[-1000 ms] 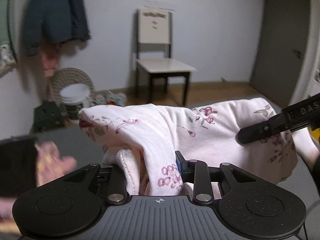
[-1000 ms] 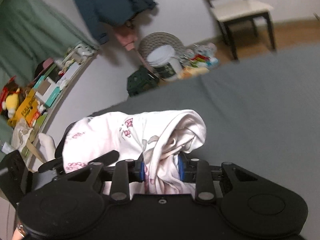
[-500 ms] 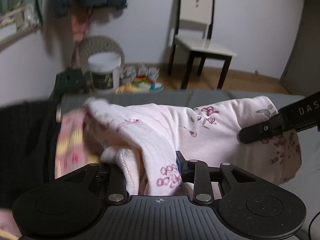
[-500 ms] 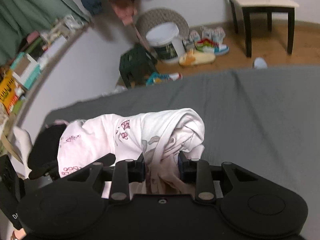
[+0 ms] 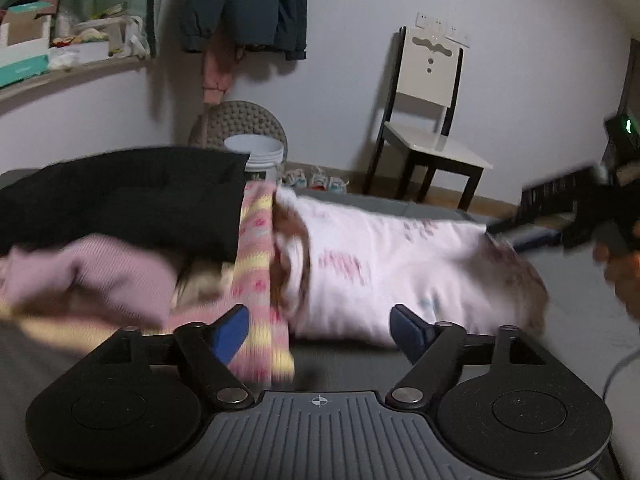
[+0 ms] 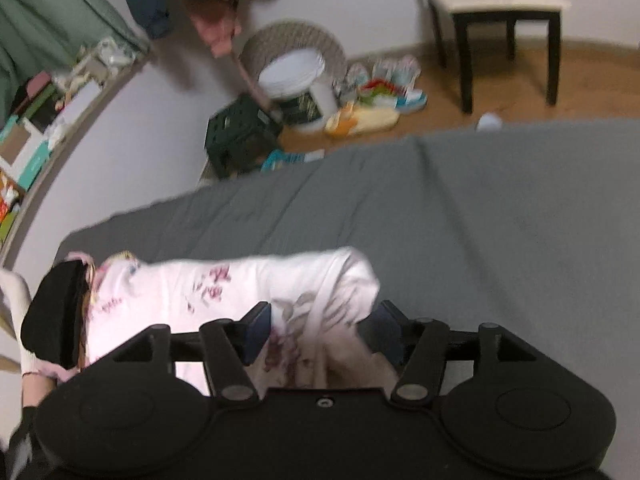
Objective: Fold clothes
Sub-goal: 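Carry the sheet bundle with both grippers and set it beside the clothes stack, then open both grippers and release the sheet bundle on the bed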
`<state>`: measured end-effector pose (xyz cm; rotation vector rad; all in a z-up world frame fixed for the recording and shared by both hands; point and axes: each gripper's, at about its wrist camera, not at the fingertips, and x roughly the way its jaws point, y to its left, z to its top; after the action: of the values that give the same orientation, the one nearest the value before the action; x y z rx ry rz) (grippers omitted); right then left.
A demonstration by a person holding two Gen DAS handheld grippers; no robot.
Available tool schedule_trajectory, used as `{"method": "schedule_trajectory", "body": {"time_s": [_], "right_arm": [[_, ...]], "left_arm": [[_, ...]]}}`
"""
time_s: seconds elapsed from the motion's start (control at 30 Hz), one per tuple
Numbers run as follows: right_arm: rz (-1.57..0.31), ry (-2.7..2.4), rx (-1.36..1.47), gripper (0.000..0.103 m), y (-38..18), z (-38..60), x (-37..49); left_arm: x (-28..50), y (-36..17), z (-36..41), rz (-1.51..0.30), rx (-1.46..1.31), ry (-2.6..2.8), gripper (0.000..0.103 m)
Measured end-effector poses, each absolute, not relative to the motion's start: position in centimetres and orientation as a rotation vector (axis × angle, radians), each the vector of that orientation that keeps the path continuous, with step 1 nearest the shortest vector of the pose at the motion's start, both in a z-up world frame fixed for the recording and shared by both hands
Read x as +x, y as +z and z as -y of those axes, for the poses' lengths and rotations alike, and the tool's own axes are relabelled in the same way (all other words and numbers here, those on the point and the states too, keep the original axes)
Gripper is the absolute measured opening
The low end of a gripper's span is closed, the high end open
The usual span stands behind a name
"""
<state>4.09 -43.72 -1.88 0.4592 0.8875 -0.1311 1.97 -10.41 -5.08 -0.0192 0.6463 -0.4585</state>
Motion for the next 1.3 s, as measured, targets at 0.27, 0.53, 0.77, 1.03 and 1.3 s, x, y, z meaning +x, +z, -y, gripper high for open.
{"method": "schedule_trajectory", "body": {"time_s": [0.27, 0.53, 0.77, 1.03, 1.3], "right_arm": [[-0.655, 0.129, -0.007, 0.084, 0.4, 31.0, 3.0], [-0.860, 0.130, -0.046, 0.084, -6.2, 24.9, 8.0], [-0.787, 0.059, -0.033, 0.086, -6.1, 24.6, 6.1], [-0.772, -0.121, 0.192, 0.089, -6.0, 30.9, 1.8], [-0.868, -0.174, 0.095, 0.103, -7.6, 28.9, 2.6]], "left_arm": [[-0.1, -6.1, 10.4, -0.701, -0.012, -0.453, 0.080], [-0.7, -6.5, 8.3, -0.743, -0.047, -0.417, 0.080], [-0.7, -6.4, 7.9, -0.765, -0.081, -0.453, 0.080], [-1.4, -5.9, 7.6, -0.735, -0.113, -0.462, 0.080], [-1.7, -6.4, 7.4, -0.708, -0.117, -0.447, 0.080]]}}
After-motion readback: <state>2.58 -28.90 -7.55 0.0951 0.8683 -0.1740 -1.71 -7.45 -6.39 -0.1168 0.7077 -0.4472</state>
